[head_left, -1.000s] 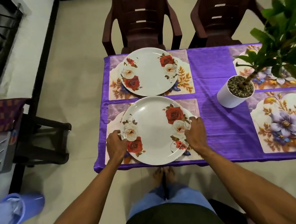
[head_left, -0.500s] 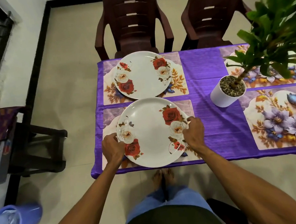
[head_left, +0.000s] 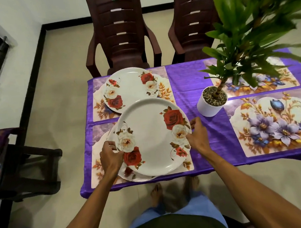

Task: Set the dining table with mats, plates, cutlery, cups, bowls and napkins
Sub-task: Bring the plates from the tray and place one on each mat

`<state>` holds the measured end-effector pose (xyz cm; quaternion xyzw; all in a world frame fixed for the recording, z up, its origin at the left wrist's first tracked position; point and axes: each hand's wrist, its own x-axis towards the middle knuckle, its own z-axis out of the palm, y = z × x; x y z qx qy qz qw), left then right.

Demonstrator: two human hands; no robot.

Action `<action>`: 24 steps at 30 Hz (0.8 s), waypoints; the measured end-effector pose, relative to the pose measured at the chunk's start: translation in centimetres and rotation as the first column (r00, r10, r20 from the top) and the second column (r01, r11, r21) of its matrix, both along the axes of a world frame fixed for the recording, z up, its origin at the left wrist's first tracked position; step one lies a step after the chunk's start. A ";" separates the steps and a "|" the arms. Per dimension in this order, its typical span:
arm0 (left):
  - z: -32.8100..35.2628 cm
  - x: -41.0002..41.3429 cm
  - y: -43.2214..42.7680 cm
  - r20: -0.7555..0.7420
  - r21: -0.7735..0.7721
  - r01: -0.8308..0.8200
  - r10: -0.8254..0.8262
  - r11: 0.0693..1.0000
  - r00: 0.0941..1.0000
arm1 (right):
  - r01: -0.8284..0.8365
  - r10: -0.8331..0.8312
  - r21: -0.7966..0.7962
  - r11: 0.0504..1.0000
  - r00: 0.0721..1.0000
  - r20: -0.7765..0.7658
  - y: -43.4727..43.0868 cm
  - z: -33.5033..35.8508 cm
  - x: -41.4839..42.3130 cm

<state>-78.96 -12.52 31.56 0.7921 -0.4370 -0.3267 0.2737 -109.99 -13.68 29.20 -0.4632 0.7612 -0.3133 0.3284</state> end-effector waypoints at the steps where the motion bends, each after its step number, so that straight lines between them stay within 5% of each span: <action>1: 0.1 -0.7 0.1 -0.009 -0.006 0.004 -0.004 1.000 1.000 | 0.006 -0.006 -0.003 1.000 1.000 0.000 0.0 -0.1 -0.9; 12: 0.2 -11.8 2.5 -0.016 -0.046 -0.014 0.013 0.999 1.000 | -0.045 0.048 -0.183 0.982 0.999 0.012 1.7 1.1 -13.4; 24: 1.4 -23.3 3.1 -0.080 -0.028 0.073 -0.075 0.997 0.994 | 0.016 -0.008 -0.211 0.977 0.999 0.043 4.5 1.9 -24.3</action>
